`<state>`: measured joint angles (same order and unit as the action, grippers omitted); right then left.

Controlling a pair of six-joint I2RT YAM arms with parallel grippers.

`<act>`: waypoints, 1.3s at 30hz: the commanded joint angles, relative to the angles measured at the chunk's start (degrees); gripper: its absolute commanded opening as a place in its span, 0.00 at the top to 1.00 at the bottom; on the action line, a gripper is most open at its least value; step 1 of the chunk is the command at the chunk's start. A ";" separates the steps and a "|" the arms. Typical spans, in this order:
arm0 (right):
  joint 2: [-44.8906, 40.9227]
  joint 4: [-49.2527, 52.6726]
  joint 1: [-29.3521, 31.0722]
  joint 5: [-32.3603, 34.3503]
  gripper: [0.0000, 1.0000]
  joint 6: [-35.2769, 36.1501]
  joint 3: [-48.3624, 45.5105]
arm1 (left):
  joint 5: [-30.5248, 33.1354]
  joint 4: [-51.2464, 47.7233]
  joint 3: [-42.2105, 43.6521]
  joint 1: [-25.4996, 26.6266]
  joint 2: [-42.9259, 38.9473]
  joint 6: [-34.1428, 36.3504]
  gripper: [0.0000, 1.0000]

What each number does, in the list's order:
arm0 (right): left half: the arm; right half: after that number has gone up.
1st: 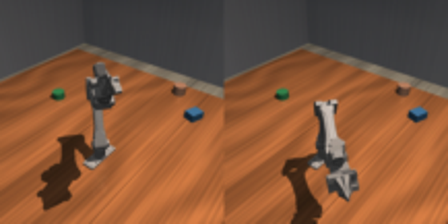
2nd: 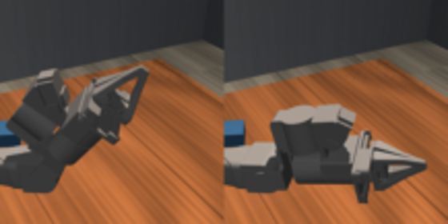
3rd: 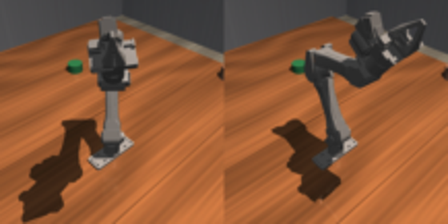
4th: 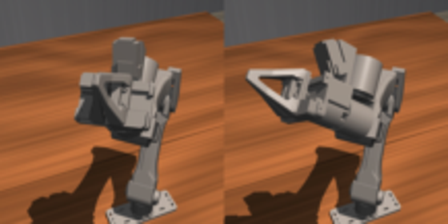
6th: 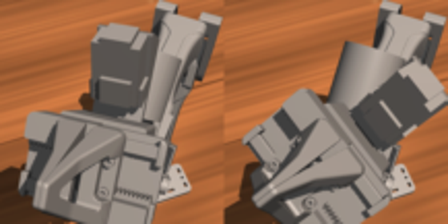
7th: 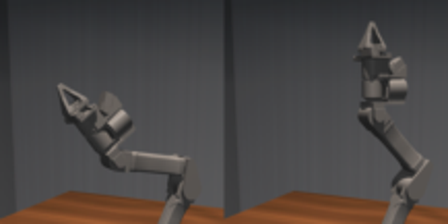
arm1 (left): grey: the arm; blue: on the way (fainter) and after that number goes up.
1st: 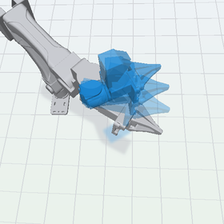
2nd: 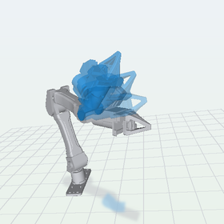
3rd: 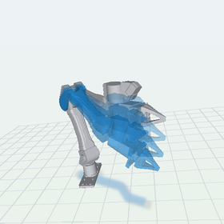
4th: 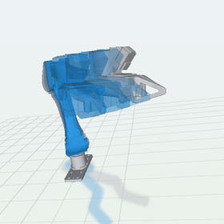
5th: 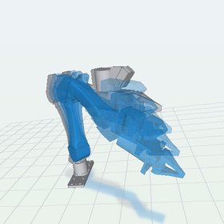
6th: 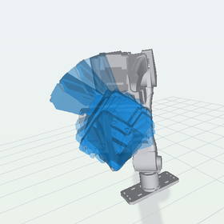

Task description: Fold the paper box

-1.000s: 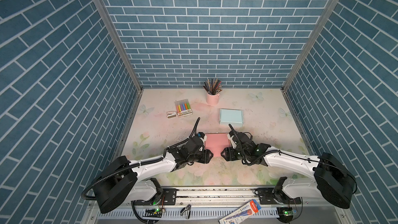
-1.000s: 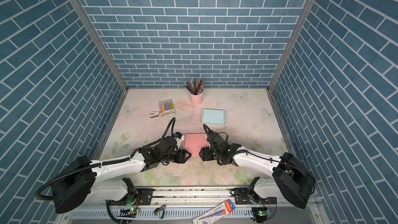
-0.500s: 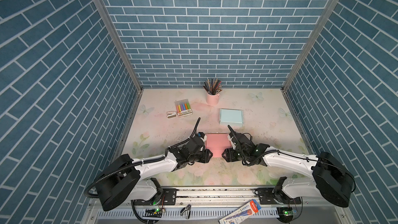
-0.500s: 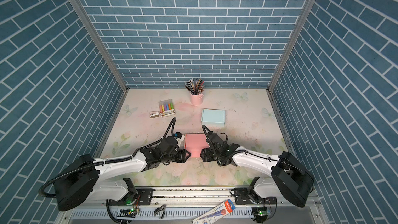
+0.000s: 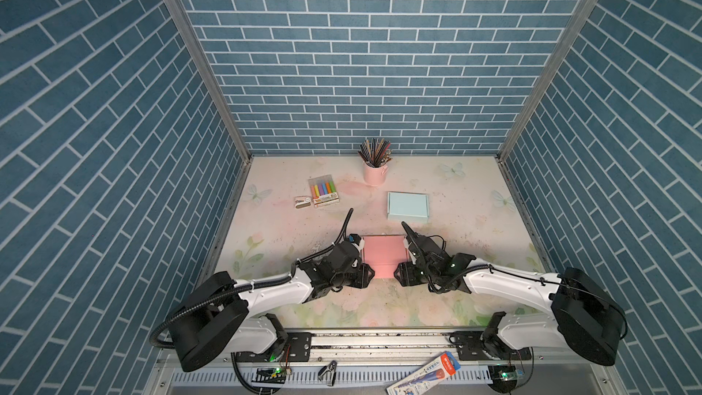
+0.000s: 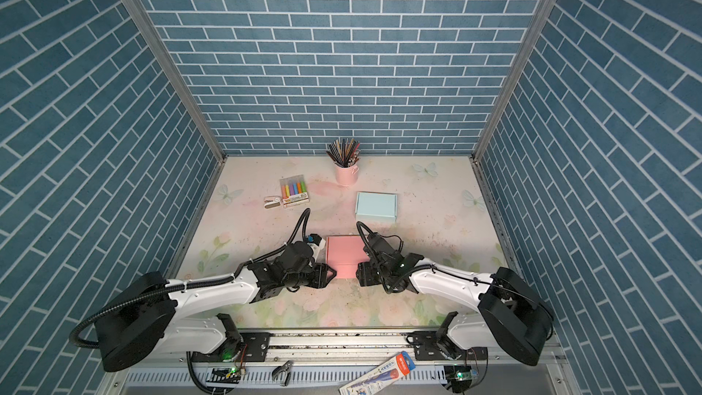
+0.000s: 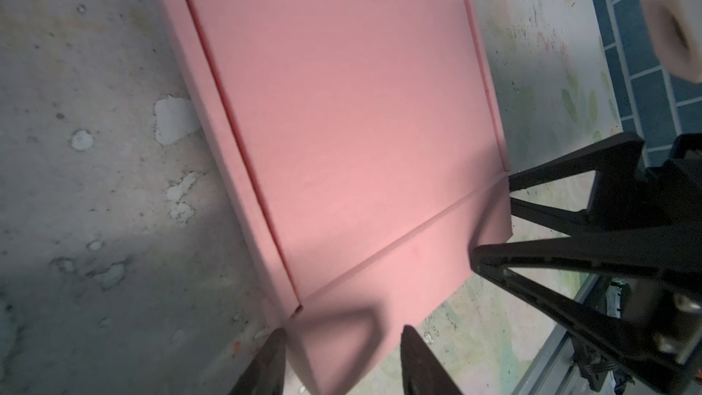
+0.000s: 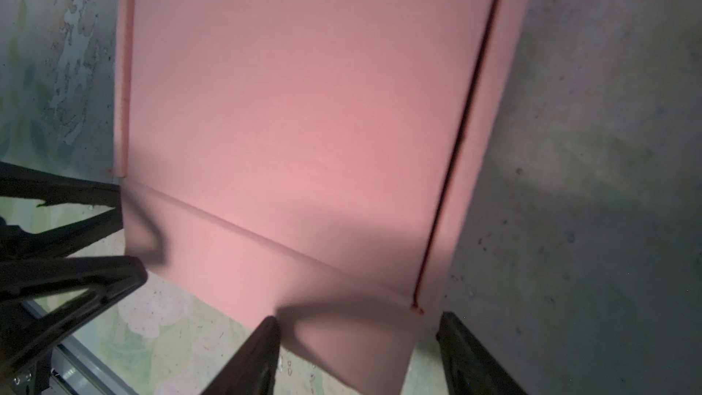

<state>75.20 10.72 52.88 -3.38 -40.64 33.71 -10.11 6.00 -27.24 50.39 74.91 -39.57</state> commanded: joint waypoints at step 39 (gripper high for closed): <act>1.08 -0.31 0.49 1.40 0.39 1.87 3.60 | -1.76 -4.98 -2.07 -5.32 -3.61 4.22 0.43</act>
<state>76.62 10.66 53.21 -1.83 -39.88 35.73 -11.53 1.15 -30.06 44.93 72.60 -34.70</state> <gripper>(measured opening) 0.607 0.569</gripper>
